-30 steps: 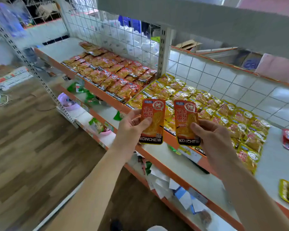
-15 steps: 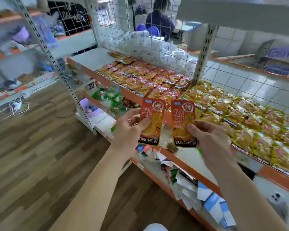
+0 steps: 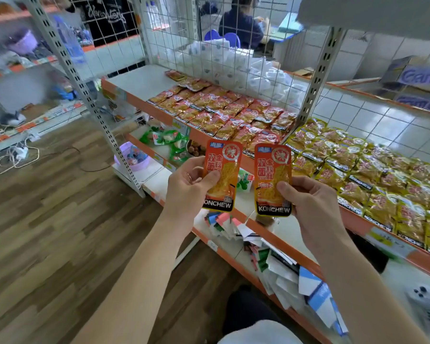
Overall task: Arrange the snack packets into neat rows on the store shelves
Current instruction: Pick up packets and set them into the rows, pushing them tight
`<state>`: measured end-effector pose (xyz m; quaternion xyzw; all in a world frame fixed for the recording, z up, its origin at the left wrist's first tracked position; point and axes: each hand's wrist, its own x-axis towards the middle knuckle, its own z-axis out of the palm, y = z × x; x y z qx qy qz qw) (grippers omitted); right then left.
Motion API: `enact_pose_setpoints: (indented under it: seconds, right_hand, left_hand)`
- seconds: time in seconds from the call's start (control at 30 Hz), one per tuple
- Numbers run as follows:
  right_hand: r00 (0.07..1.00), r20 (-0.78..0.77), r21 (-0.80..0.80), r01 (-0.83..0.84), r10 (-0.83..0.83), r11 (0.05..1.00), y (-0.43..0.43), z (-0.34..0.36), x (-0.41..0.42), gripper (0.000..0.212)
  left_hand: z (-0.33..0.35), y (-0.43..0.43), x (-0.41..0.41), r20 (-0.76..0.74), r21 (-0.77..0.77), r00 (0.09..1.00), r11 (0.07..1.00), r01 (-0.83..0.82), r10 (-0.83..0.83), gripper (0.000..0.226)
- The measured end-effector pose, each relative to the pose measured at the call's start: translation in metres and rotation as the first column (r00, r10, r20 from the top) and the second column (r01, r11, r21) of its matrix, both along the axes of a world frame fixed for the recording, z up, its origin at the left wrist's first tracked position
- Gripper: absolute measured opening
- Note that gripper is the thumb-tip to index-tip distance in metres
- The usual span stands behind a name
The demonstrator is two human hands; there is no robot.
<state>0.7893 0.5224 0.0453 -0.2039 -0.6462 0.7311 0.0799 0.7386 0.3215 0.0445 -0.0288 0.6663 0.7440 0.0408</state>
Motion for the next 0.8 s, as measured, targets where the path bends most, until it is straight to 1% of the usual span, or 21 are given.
enact_pose_setpoints:
  seconds: [0.1, 0.23, 0.37, 0.53, 0.7, 0.8]
  right_hand:
    - [1.000, 0.021, 0.015, -0.001, 0.001, 1.000, -0.007, 0.000, -0.014, 0.005]
    - [1.000, 0.012, 0.075, 0.025, -0.026, 0.997, -0.015, -0.004, -0.038, 0.009]
    - [0.998, 0.039, 0.109, 0.043, -0.047, 0.993, -0.010, -0.009, -0.071, 0.007]
    - [0.995, 0.060, 0.074, 0.070, -0.075, 0.995, -0.004, -0.007, -0.119, 0.007]
    - [0.994, 0.068, 0.041, 0.087, -0.090, 0.995, 0.001, 0.003, -0.160, 0.006]
    - [0.992, 0.068, 0.063, 0.100, -0.104, 0.993, 0.002, 0.003, -0.179, 0.005]
  left_hand:
    - [0.000, -0.005, -0.010, -0.001, -0.011, 1.000, 1.000, 0.003, -0.003, 0.020]
    - [-0.003, -0.011, -0.038, 0.001, -0.036, 1.000, 0.999, 0.002, -0.002, 0.019]
    - [-0.004, -0.006, -0.075, 0.037, -0.032, 0.999, 0.999, 0.008, -0.007, 0.019]
    - [0.000, 0.003, -0.128, 0.050, -0.041, 0.998, 0.998, 0.047, -0.045, 0.022]
    - [0.007, 0.008, -0.175, 0.054, -0.039, 0.998, 0.999, 0.035, -0.033, 0.031]
    - [0.006, 0.007, -0.194, 0.069, -0.049, 0.997, 0.998, 0.033, -0.029, 0.031]
